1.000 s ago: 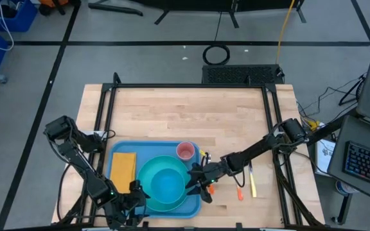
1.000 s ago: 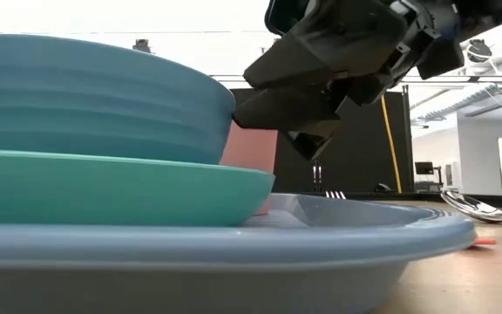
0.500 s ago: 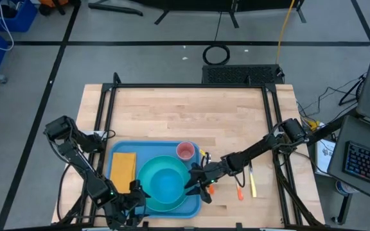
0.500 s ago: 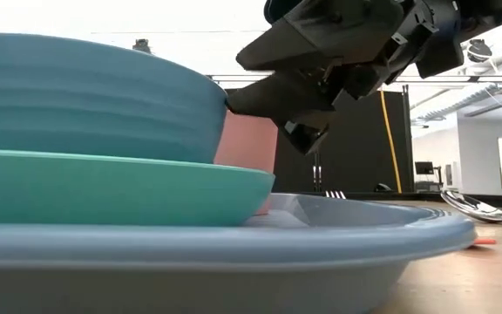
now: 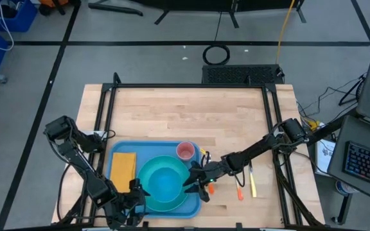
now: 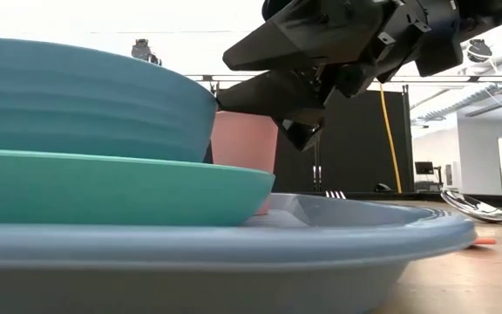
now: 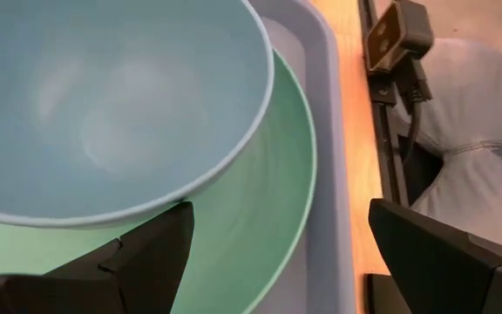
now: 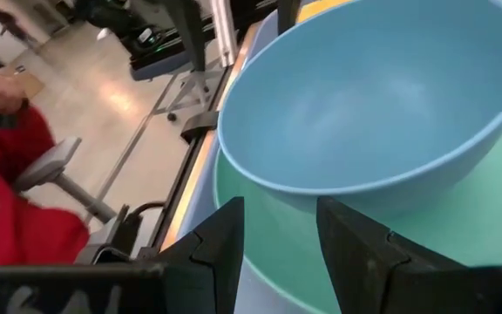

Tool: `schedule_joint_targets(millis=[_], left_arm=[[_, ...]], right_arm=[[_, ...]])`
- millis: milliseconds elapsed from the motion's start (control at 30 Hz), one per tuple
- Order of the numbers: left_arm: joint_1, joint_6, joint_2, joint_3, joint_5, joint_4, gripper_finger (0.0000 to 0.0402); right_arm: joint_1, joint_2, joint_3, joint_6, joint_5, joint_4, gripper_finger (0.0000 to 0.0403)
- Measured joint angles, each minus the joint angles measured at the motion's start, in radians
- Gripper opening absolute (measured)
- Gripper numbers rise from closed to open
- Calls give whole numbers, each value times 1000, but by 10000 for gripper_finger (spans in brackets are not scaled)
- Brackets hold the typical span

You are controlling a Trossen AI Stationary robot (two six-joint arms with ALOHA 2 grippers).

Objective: Set up tray
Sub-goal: Adjust the blue bowl on top of the green plate on the blue tray

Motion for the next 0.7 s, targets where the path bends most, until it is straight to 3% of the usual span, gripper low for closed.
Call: schedule_joint_targets(millis=[433,700], left_arm=[[0,-13,0,0,-37,-16,351],[-3,-38,0,0,-30,-23,351]], right_arm=[[-2,0,0,-8,80,26,134],[-14,60,-1,23,49,61,134]])
